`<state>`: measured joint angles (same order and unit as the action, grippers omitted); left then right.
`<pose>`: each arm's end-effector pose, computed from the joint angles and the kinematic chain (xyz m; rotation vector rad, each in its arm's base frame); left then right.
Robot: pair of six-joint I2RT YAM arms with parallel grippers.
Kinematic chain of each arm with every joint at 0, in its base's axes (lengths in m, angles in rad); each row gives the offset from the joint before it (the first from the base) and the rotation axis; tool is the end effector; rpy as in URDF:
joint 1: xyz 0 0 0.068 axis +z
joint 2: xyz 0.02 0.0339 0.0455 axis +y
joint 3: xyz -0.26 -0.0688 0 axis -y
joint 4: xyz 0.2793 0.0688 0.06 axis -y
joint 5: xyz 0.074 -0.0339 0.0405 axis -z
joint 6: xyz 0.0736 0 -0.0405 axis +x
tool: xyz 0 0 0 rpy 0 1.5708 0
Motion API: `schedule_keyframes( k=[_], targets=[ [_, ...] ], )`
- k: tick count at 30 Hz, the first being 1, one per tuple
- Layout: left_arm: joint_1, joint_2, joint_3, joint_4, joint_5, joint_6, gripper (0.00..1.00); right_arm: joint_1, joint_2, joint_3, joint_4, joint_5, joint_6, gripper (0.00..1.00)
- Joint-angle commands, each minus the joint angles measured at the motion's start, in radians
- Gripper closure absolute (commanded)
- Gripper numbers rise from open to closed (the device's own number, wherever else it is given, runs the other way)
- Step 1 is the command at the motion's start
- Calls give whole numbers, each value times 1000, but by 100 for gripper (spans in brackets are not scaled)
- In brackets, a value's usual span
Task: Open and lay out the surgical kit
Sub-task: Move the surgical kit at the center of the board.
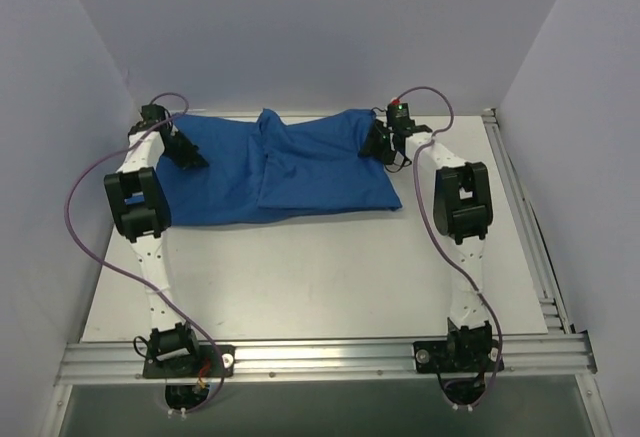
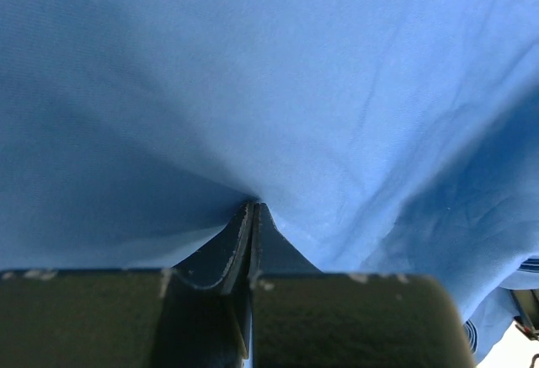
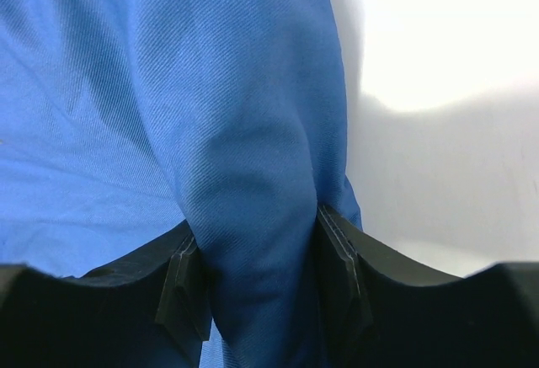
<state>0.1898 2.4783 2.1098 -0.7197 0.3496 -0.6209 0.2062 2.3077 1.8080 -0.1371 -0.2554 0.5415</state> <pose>0.5679 0.0834 0.1022 -0.9505 2.5106 -0.6039 0.5692 0.1380 0.1385 0.2337 2.2605 0.6886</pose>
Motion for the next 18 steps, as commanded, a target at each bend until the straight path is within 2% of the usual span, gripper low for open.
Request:
schedule_keyframes(
  k=[1, 6, 14, 17, 18],
  targets=[
    [13, 106, 119, -47, -18, -7, 98, -13, 103, 62, -39, 24, 32, 60],
    [13, 182, 229, -76, 5, -17, 98, -17, 177, 203, -71, 22, 25, 60],
    [16, 231, 343, -90, 38, -14, 98, -24, 236, 287, -79, 11, 8, 57],
    [16, 222, 349, -74, 61, -8, 85, -22, 225, 297, -56, -5, -8, 48],
    [16, 202, 337, -67, 66, 0, 75, -21, 219, 300, -55, -7, -21, 42]
  ],
)
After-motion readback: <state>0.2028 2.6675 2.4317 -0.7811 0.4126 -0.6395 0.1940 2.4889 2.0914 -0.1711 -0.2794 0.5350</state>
